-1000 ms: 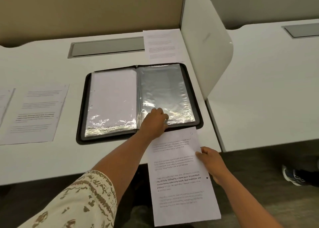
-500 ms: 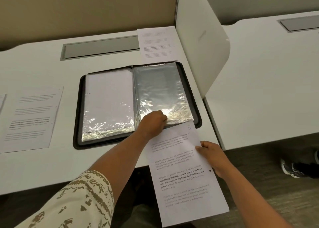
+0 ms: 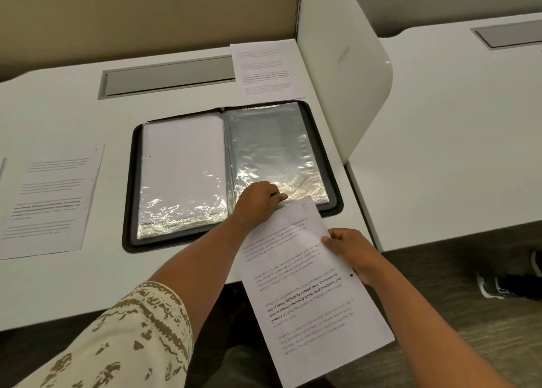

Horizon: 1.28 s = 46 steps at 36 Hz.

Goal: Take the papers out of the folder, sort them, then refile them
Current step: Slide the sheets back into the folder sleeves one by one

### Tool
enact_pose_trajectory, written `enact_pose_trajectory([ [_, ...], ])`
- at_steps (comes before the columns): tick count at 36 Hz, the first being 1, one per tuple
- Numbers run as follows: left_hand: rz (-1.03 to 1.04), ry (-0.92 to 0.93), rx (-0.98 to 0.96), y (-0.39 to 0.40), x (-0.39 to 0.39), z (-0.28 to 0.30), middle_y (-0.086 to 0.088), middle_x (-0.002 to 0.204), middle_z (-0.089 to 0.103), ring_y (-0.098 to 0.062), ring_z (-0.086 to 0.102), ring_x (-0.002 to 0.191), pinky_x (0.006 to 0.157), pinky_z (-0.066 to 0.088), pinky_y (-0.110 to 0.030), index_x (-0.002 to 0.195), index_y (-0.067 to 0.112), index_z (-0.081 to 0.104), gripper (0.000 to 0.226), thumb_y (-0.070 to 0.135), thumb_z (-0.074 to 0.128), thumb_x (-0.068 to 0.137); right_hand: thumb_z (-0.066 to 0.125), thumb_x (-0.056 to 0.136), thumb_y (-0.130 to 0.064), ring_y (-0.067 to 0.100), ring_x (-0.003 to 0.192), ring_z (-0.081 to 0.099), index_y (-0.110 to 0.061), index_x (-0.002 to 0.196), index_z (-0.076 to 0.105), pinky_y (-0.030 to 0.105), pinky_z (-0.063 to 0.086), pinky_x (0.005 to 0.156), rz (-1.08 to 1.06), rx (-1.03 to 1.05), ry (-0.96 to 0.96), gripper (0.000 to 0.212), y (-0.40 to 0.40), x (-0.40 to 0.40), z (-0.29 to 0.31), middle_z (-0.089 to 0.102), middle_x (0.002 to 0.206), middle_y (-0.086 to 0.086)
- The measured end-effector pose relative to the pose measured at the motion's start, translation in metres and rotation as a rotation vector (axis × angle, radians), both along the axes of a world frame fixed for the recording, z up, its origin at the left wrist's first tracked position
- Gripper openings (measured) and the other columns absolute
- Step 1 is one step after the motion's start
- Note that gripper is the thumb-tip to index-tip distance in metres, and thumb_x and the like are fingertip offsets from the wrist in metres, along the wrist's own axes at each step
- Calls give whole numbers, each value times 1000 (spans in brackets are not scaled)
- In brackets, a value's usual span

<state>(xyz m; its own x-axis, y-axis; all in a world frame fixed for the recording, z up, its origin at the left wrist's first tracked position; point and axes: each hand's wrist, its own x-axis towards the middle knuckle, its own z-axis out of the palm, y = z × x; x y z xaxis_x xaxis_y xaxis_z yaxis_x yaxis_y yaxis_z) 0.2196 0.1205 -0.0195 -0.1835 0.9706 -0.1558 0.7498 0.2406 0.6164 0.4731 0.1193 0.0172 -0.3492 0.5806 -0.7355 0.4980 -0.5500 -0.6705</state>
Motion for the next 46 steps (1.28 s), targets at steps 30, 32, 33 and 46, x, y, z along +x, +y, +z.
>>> enact_pose_trajectory([
  [30, -298, 473, 327, -12, 25, 0, -3, 73, 51, -23, 48, 65, 41, 37, -31, 80, 11, 56, 11, 8, 62, 89, 62, 97, -13, 26, 76, 75, -7, 95, 71, 34, 60, 64, -129, 52, -4, 11, 35, 0, 10, 77, 89, 12],
  [32, -291, 472, 300, -12, 25, -3, -4, 76, 53, -25, 51, 68, 42, 39, -33, 85, 10, 59, 6, 5, 63, 87, 60, 99, -12, 19, 69, 73, -6, 94, 71, 28, 57, 58, -136, 115, -20, 13, 34, 0, 8, 77, 87, 10],
  [33, -280, 466, 284, -12, 26, -6, -5, 81, 55, -26, 52, 73, 43, 40, -33, 91, 9, 61, 7, 5, 63, 86, 59, 99, -13, 19, 70, 73, -6, 96, 71, 28, 58, 60, -132, 162, -39, 15, 33, 0, 5, 77, 91, 11],
  [46, -228, 458, 168, -14, 21, -16, -7, 94, 57, -25, 53, 89, 52, 42, -36, 98, 8, 61, 17, 20, 49, 101, 66, 90, -8, 24, 96, 64, -11, 110, 73, 44, 54, 79, 456, 1352, -299, 22, -3, -21, -27, 72, 107, 5],
])
